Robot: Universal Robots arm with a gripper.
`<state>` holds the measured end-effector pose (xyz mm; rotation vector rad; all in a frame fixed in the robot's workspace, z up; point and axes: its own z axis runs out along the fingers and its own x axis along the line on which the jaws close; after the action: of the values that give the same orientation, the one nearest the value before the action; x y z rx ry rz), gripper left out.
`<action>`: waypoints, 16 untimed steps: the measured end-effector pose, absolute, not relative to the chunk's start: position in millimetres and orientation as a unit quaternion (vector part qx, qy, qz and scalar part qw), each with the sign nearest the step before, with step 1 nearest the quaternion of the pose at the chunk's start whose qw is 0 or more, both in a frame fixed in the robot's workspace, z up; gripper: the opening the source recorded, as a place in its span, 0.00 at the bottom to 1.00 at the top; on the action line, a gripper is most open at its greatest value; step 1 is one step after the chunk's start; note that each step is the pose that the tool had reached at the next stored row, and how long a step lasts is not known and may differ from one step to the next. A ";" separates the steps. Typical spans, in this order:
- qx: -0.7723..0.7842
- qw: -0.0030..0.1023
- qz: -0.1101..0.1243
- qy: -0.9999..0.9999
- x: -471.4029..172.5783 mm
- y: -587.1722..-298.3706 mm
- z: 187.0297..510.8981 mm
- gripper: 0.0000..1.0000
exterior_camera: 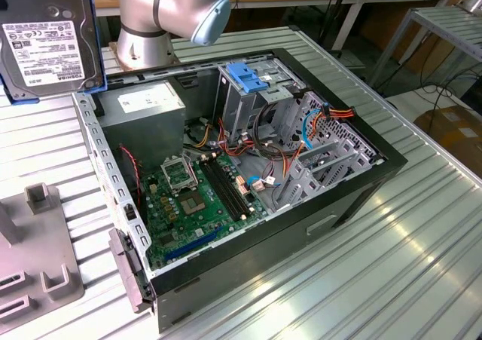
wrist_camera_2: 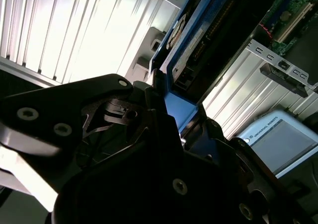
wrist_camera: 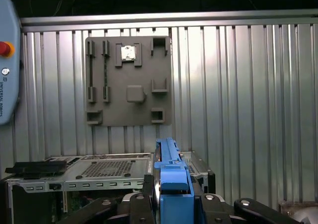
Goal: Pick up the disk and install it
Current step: 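Pick up the disk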
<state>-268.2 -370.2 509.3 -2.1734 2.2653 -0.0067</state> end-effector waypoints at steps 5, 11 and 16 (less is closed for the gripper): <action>-0.692 0.001 -0.002 0.722 -249.2 -370.2 509.2 0.37; -0.692 0.001 -0.002 0.722 -235.8 -381.9 508.1 0.37; -0.692 0.001 -0.002 0.722 -227.2 -388.3 507.6 0.37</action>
<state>-227.2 -388.3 507.6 -2.1740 2.2659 -0.0074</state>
